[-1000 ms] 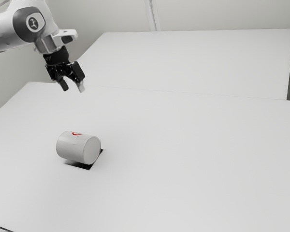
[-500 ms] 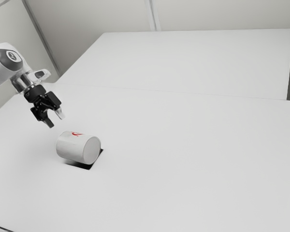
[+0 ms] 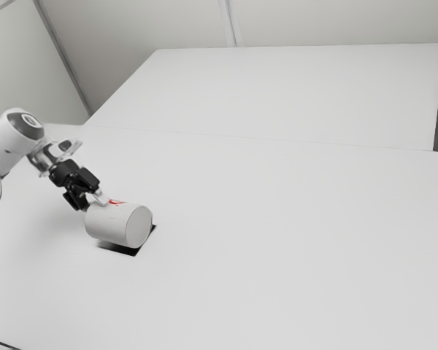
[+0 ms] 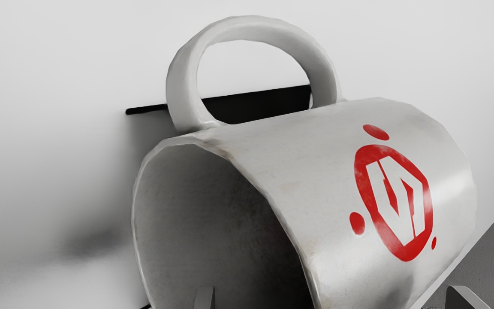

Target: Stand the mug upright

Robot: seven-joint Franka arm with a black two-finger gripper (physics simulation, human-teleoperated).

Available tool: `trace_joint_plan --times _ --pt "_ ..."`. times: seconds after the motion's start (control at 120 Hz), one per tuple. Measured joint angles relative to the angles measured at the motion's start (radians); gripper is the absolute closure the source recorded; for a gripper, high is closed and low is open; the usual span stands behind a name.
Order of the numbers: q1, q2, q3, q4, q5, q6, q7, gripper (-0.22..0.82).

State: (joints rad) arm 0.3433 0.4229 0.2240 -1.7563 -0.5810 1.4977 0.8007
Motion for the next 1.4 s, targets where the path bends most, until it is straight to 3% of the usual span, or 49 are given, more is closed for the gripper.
trace_joint_plan --times 0.275,0.517,0.867,1.0,1.117,1.4 --pt "-0.014 -0.100 -0.007 -0.135 -0.038 0.060 0.059 0.03" --pt "-0.054 -0.148 -0.015 -0.147 -0.051 0.085 0.078 0.26" --pt "-0.164 -0.145 -0.039 -0.098 -0.073 0.094 0.058 0.36" --pt "-0.167 -0.144 -0.047 -0.096 -0.080 0.096 0.040 0.57" --pt "-0.167 -0.147 -0.048 -0.096 -0.082 0.097 0.022 0.67" --pt "-0.167 -0.177 -0.047 -0.099 -0.078 0.089 -0.025 0.77"
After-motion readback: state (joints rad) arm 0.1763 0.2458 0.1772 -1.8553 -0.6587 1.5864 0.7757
